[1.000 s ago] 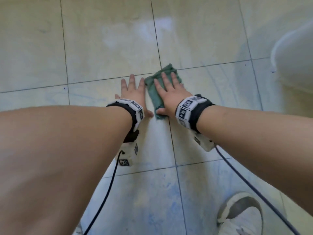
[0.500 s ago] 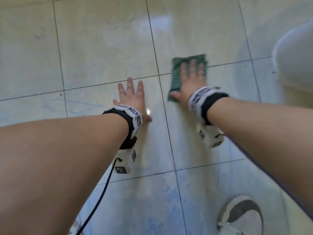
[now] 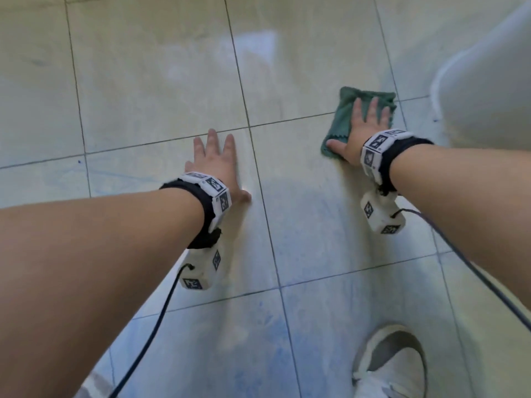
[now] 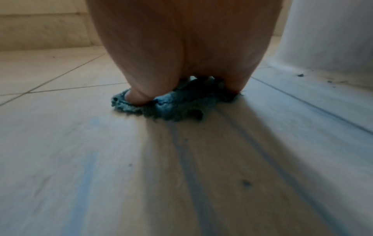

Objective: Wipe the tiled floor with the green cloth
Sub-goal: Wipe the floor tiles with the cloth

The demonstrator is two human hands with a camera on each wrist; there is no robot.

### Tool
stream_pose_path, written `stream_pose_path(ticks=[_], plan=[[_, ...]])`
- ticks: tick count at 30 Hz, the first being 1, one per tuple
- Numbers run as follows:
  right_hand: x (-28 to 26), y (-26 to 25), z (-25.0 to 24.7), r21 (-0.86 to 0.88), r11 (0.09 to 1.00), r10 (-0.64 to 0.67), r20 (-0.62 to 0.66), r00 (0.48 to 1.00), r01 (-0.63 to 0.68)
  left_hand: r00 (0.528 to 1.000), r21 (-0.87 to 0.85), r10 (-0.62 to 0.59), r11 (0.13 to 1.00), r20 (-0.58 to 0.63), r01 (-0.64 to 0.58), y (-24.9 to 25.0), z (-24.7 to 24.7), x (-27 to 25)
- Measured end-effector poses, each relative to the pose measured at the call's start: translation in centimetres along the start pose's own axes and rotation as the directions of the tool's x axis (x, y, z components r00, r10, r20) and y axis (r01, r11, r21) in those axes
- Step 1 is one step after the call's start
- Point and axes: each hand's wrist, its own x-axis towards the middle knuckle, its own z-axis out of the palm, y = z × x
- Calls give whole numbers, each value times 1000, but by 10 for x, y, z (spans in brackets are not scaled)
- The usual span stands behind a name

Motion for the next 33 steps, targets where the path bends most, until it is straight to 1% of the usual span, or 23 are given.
stream_pose_path(ticks=[2, 3, 5, 6, 8, 9, 10, 12, 13, 15, 17, 19, 22, 24, 25, 26, 27, 28, 30, 31, 32, 33], plan=[[-5, -4, 5, 39, 999, 21, 3, 1000, -21, 996, 12, 84, 996, -6, -83, 17, 0, 2], [-13, -10, 10, 38, 999, -8, 0, 1000, 8, 994, 17, 105, 994, 11, -106, 26, 2, 2], [-35, -28, 25, -20, 987, -157, -1, 988, 157, 994, 12, 102, 995, 45, -103, 40, 5, 2], [-48, -38, 34, -26, 969, -245, 23, 969, 246, 995, 2, 91, 996, 47, -91, 43, 7, 2], [-71, -57, 54, -32, 917, -394, 73, 916, 397, 997, -7, 71, 997, 33, -71, 43, 11, 4], [-77, -63, 61, -40, 893, -445, 81, 892, 449, 997, -2, 68, 998, 26, -68, 41, 11, 5], [-77, -64, 65, -49, 878, -471, 83, 878, 476, 997, 6, 69, 998, 24, -69, 40, 12, 4], [-65, -54, 58, -84, 865, -489, 79, 869, 494, 998, 6, 65, 998, 26, -65, 43, 10, 4], [-57, -46, 50, -104, 869, -477, 76, 875, 483, 998, -5, 58, 998, 32, -58, 45, 10, 4], [-34, -28, 35, -102, 905, -410, 43, 911, 412, 998, -20, 47, 999, 39, -47, 46, 10, 4], [-13, -9, 22, -43, 950, -311, -4, 950, 310, 998, -15, 45, 999, 41, -44, 47, 9, 3], [5, 14, 12, -24, 982, -188, -37, 982, 187, 998, -12, 46, 999, 40, -45, 46, 8, 2], [23, 44, -7, -13, 999, -32, -30, 999, 31, 998, -16, 44, 999, 53, -43, 46, 7, 2], [23, 49, -9, -7, 1000, 12, -20, 1000, -12, 998, -21, 44, 999, 54, -43, 47, 8, 2], [16, 46, -6, -4, 1000, 8, -14, 1000, -9, 998, -22, 45, 999, 54, -44, 47, 8, 1], [4, 39, -1, -7, 1000, -24, -10, 1000, 24, 997, -22, 46, 999, 54, -44, 47, 8, 1], [-11, 31, 7, -18, 996, -89, -6, 996, 89, 997, -22, 46, 999, 55, -45, 47, 8, 1], [-28, 22, 16, -40, 983, -181, 2, 983, 181, 997, -23, 46, 999, 54, -45, 48, 8, 1], [-62, 1, 37, -99, 923, -367, 56, 929, 371, 998, -20, 44, 999, 49, -43, 48, 7, 2], [-76, -10, 49, -122, 889, -433, 91, 897, 441, 998, -19, 43, 999, 47, -42, 48, 7, 3], [-87, -20, 59, -131, 864, -472, 121, 873, 485, 998, -17, 41, 999, 46, -40, 48, 7, 3], [-94, -26, 66, -137, 853, -486, 144, 862, 504, 998, -14, 39, 999, 44, -38, 47, 8, 3]])
